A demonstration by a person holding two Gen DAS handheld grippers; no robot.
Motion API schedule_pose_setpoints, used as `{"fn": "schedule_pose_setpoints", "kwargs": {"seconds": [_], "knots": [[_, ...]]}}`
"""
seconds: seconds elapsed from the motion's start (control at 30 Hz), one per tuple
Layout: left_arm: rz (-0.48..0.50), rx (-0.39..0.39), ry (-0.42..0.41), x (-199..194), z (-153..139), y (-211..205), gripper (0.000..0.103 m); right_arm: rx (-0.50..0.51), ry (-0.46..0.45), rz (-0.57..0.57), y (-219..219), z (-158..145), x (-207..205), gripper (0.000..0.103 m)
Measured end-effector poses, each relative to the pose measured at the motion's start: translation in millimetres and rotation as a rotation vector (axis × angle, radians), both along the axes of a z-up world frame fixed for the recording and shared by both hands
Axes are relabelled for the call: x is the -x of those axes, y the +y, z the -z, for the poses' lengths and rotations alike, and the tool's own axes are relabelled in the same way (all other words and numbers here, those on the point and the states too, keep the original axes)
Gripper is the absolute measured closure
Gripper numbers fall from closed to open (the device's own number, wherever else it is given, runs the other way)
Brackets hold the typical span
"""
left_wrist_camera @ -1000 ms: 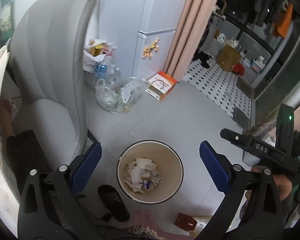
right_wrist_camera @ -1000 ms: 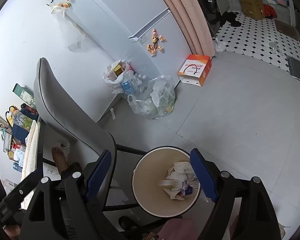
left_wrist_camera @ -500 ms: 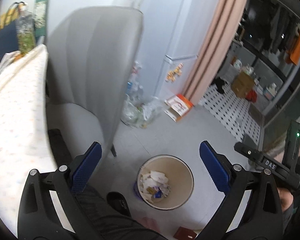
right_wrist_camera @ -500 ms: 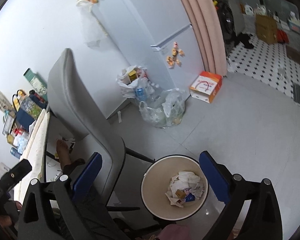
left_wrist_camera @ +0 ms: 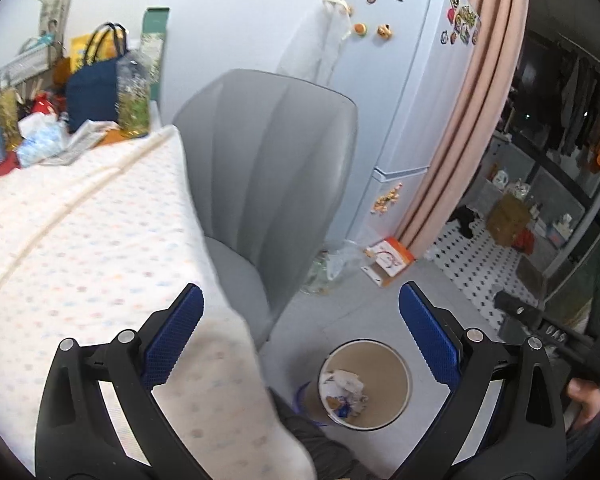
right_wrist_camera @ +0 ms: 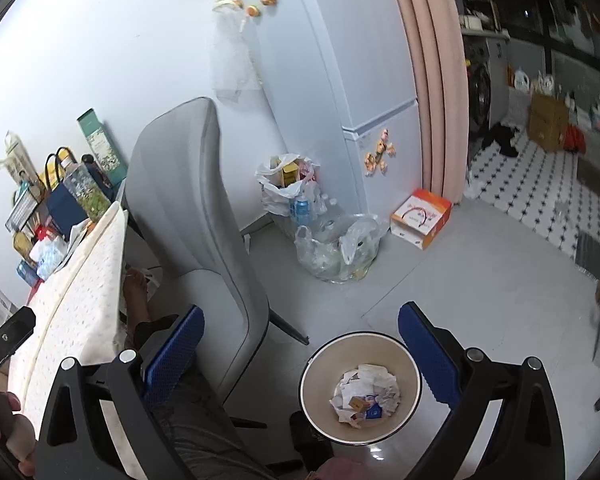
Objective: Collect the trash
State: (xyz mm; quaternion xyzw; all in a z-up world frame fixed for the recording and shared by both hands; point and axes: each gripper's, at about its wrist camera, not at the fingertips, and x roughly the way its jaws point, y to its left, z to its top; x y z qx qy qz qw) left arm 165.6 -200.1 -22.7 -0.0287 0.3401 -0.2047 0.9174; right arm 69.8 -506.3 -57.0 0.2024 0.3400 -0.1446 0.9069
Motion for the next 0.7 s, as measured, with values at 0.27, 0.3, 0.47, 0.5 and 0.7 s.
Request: {"fn": "schedule_pose_setpoints", "kwargs": {"seconds": [0.27,0.3,0.47,0.5,0.7], "knots": [[-0.046,0.005,-0.070,32.1,-35.0,40.2,0.006,0.120,-0.040,-0.048,52.3,-46.3,16.7,0.008],[-0.057,0.004,-0.080,36.5,-38.5,45.5,0.006,0.134,-0.038,-0.053,57.4,-50.4,17.5,0.008],[-0.104,0.020,-0.124,59.6,-57.3,75.0,0.006,0.181,-0.047,-0.048,84.9,-75.6,28.2,0.008],[-0.113,0.021,-0.134,63.1,-60.5,80.2,0.006,0.179,-0.057,-0.063,89.6,-80.1,29.6,0.008],[-0.170,0.061,-0.182,92.6,-74.7,114.5,0.006,0.189,-0.125,-0.142,123.1,-104.0,44.1,0.008]]}}
